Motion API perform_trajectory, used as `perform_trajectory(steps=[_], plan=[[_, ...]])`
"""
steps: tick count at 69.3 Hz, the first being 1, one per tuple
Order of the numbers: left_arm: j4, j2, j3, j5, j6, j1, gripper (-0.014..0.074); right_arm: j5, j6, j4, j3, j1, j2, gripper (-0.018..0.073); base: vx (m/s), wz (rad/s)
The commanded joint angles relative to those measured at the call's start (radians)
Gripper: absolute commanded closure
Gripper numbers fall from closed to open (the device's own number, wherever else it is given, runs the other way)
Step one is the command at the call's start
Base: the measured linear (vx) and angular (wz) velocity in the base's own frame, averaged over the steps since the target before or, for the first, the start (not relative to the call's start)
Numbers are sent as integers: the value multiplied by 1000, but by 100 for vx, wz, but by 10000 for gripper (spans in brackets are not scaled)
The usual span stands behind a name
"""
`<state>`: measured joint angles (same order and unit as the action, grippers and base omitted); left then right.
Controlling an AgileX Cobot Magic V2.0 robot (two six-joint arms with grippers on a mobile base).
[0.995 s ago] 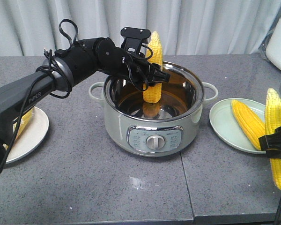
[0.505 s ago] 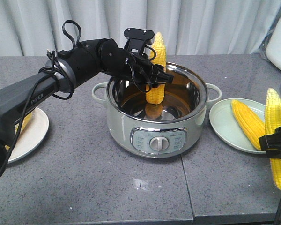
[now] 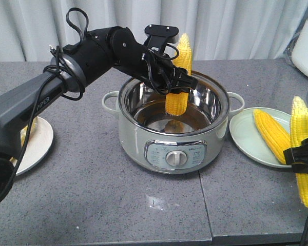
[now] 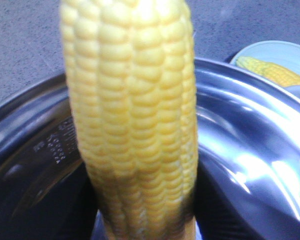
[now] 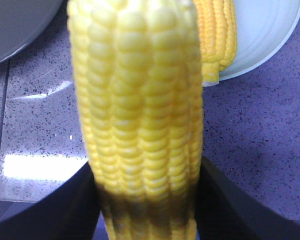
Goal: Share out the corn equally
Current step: 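Lift the yellow cob out of the pot with the left gripper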
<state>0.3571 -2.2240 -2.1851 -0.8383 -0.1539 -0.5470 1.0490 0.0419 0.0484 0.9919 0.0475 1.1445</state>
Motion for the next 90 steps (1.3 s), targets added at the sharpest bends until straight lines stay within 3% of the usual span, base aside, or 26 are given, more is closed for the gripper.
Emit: perform_trajectory(steps=[1, 25, 45, 64, 90], plan=[[-6, 69, -58, 17, 8, -4, 379, -37, 4, -3, 24, -8, -21, 316, 0, 0], [-184, 144, -66, -39, 72, -4, 379, -37, 4, -3, 24, -8, -21, 316, 0, 0], [-218, 232, -66, -111, 71, -3, 379, -37, 4, -3, 24, -8, -21, 316, 0, 0], [-244, 298, -64, -215, 97, 73, 379, -37, 4, -3, 24, -8, -21, 316, 0, 0], [-366, 406, -64, -379, 127, 188, 379, -37, 4, -3, 24, -8, -21, 316, 0, 0]])
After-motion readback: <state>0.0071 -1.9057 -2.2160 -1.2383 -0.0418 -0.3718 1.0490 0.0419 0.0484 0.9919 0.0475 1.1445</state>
